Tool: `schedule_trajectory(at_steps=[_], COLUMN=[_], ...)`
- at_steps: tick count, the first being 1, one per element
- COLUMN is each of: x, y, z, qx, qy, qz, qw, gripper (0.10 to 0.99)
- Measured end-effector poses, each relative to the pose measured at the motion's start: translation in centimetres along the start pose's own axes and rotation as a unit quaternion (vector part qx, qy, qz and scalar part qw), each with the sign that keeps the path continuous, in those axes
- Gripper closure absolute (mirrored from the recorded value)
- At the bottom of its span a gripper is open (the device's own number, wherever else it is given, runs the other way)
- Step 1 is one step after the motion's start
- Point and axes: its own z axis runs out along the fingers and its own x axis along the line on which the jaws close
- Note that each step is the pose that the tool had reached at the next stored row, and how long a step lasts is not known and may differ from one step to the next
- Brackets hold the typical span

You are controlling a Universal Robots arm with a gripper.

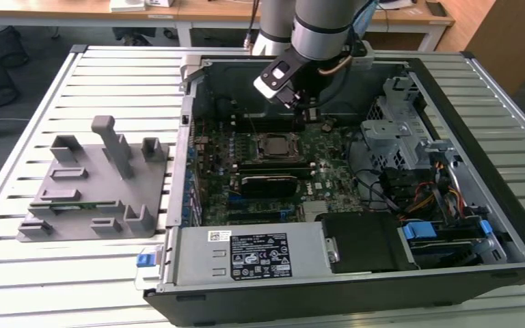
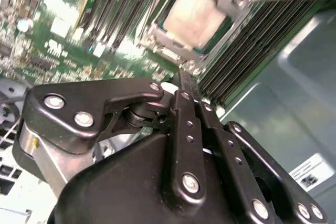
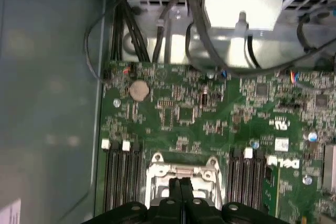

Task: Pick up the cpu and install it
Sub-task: 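Close the cpu cover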

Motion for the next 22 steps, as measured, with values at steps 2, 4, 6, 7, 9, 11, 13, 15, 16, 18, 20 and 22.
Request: schedule_trajectory(at_steps=[2,4,6,7,9,11,13,15,16,18,20,22], x=[0.02,0.05,0.07,0.08,0.09,0.09,0.08,0.08,0.07,0.07,0.06,0.05], y=[-0.88,-1.77,-2.6,-2.93,-3.44,-3.84,-4.2,-4.6,-4.78,-5.1,-5.26,-5.4], z=[0.23,0.48,0.72,0.82,0.95,1.05,1.18,1.37,1.49,1.8,2.03,2.24], qx=[0.0,0.0,0.0001,0.0,0.0001,0.0001,0.0,0.0001,0.0001,0.0001,0.0006,0.001], qy=[0.0,0.0,0.0,0.0,-0.0001,-0.0001,0.0001,0.0,-0.0001,0.0,0.0,0.0], qz=[0.0,0.0,-0.001,-0.001,-0.001,-0.001,-0.001,-0.001,-0.001,-0.001,-0.001,-0.001], qw=[1.0,1.0,1.0,1.0,1.0,1.0,1.0,1.0,1.0,1.0,1.0,1.0], gripper=[0.98,0.98,0.98,0.98,0.98,0.98,0.98,0.98,0.98,0.98,0.98,0.98])
